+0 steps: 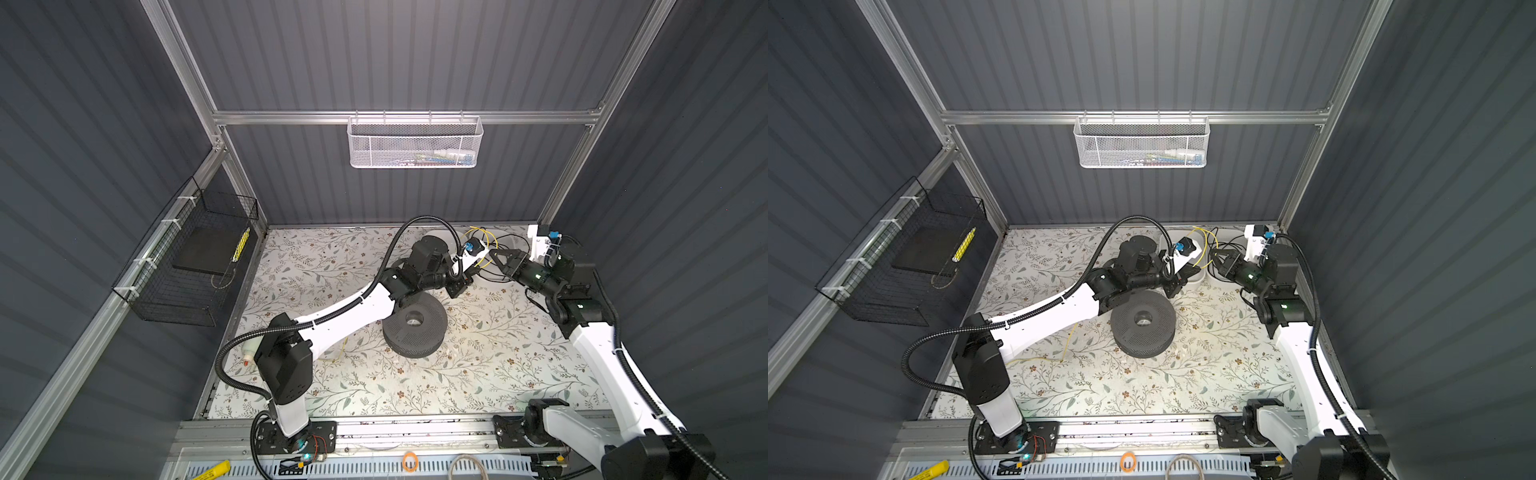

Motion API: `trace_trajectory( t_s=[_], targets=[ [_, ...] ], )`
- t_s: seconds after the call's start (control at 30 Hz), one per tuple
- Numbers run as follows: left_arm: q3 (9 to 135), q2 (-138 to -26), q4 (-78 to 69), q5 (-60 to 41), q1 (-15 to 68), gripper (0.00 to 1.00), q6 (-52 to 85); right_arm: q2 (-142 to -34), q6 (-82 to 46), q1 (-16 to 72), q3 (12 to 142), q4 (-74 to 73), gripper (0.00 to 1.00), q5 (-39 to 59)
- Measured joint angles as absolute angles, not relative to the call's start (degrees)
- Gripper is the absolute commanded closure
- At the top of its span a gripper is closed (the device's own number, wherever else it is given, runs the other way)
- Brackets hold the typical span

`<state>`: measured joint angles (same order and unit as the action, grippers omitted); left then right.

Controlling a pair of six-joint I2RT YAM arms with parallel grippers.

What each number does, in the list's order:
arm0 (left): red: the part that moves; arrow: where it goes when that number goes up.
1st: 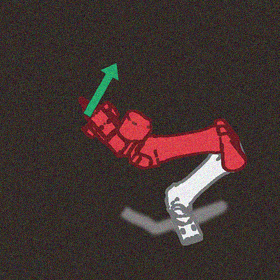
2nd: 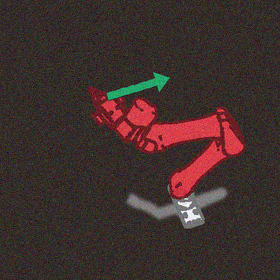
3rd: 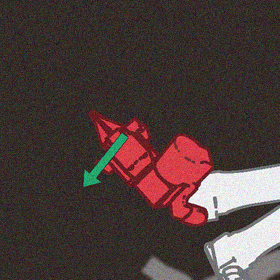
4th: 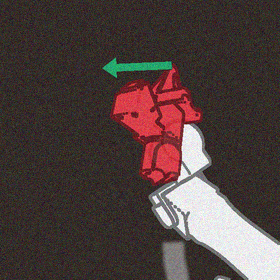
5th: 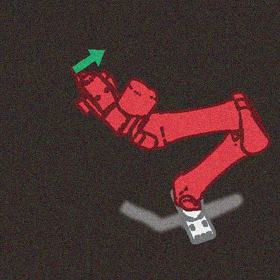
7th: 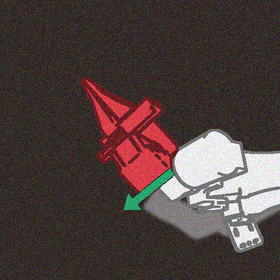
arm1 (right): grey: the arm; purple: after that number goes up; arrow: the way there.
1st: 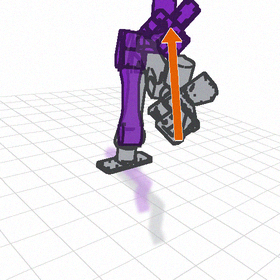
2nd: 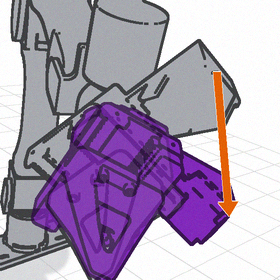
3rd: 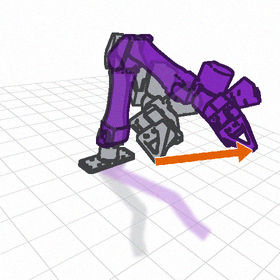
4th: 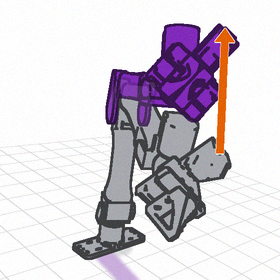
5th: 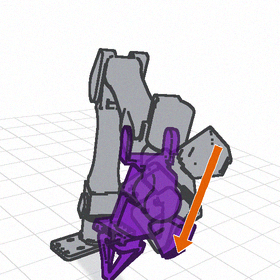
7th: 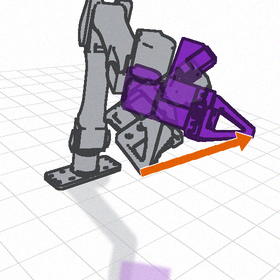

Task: Wrap the cables

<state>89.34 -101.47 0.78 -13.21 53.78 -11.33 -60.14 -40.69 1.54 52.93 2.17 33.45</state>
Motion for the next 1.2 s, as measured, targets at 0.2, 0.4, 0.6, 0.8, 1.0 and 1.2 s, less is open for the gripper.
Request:
trace_trajectory(
  t_s=[0.2, 0.4, 0.6, 0.8, 1.0, 1.2],
  targets=[
    [89.34, -101.45, 0.97, -13.85, 53.78, 1.00, -11.33, -60.64, -40.45, 1.52, 54.78, 1.98, 1.00, 32.56],
    [87.92, -98.78, 2.98, -14.96, 53.78, 1.00, -12.12, -63.24, -40.82, -1.34, 59.29, 1.69, 1.00, 30.98],
    [82.50, -91.72, 5.32, -15.29, 53.78, 1.00, -14.35, -68.34, -43.88, -7.31, 64.12, -0.51, 1.00, 30.61],
    [74.67, -87.26, 8.67, -12.75, 53.78, 1.00, -17.23, -69.89, -47.37, -11.68, 66.15, -2.48, 1.00, 30.89],
    [68.40, -86.41, 10.98, -5.96, 53.52, 1.00, -20.34, -68.84, -50.65, -16.19, 67.31, -3.60, 1.00, 31.68],
    [66.43, -86.41, 10.68, -0.95, 52.86, 1.00, -22.00, -66.37, -53.58, -19.22, 67.31, -4.32, 1.00, 32.82]
  ],
)
